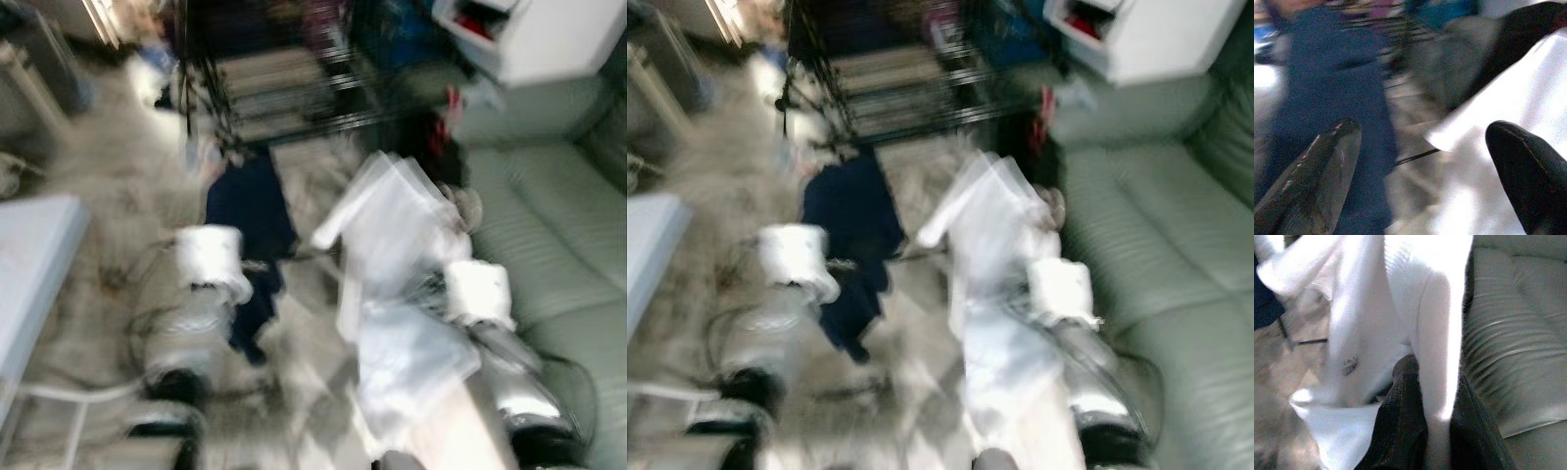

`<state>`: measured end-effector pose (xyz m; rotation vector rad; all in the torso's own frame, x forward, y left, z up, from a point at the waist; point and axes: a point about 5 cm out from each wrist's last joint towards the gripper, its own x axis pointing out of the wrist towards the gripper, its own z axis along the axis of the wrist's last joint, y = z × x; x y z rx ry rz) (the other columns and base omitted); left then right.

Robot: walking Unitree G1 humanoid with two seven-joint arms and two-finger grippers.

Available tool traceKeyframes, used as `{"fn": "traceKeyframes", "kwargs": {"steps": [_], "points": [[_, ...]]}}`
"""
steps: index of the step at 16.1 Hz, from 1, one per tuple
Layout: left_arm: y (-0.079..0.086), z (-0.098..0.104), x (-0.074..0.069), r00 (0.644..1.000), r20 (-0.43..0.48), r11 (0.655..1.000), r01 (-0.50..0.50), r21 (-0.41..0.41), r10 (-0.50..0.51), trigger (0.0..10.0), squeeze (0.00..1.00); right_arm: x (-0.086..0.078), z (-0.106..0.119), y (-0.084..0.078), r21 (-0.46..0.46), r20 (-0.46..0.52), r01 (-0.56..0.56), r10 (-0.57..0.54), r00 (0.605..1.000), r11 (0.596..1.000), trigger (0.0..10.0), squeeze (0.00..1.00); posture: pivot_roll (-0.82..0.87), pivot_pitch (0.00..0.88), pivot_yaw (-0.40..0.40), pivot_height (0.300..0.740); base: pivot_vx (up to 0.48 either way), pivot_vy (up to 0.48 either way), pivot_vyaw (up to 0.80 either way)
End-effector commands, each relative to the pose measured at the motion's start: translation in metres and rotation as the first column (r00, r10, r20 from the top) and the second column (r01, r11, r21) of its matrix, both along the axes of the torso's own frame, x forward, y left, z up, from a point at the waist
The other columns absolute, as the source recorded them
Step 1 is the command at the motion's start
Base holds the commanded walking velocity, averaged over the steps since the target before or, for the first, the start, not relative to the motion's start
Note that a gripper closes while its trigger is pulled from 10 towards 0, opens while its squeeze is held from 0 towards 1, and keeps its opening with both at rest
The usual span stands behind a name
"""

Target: Hang hanger

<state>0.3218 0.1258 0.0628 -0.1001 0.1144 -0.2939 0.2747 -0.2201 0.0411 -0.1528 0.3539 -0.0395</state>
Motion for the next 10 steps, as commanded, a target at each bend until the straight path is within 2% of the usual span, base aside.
{"fn": "traceKeyframes", "kwargs": {"steps": [1,2,5,7,8,10], "points": [[0.029,-0.004,-0.002,0.996,-0.022,0.996,-0.081,0.033,0.082,10.0,0.0,0.012,0.015,0.02,0.023,0.088,-0.055,0.053,0.995,0.998,10.0,0.0,-0.07,0.0,0.061,0.74,0.289,0.382,0.0],[0.03,-0.004,-0.001,0.996,-0.025,0.996,-0.086,0.035,0.087,10.0,0.0,0.011,0.014,0.02,0.026,0.084,-0.056,0.053,0.995,0.998,10.0,0.0,-0.07,0.0,0.062,0.74,0.281,0.39,0.0],[0.036,-0.005,-0.002,0.992,-0.023,0.99,-0.123,0.075,0.125,10.0,0.0,0.007,0.008,0.025,0.032,0.068,-0.081,0.079,0.995,0.996,10.0,0.0,-0.07,0.0,0.063,0.74,0.0,0.46,0.0],[0.048,-0.012,-0.012,0.975,-0.007,0.965,-0.217,0.146,0.22,10.0,0.0,0.005,0.007,0.035,0.025,0.088,-0.146,0.144,0.986,0.989,10.0,0.0,-0.04,0.0,0.054,0.74,0.0,0.0,0.0],[0.05,-0.014,-0.014,0.972,-0.009,0.96,-0.232,0.156,0.236,10.0,0.0,0.008,0.009,0.039,0.022,0.1,-0.165,0.162,0.982,0.986,10.0,0.0,-0.04,0.0,0.053,0.74,0.0,0.0,0.0],[0.047,-0.008,-0.013,0.965,0.026,0.952,-0.261,0.158,0.26,10.0,0.0,0.022,0.025,0.038,0.016,0.177,-0.147,0.142,0.974,0.989,10.0,0.0,-0.01,0.0,0.05,0.74,0.0,0.0,0.0]]}}
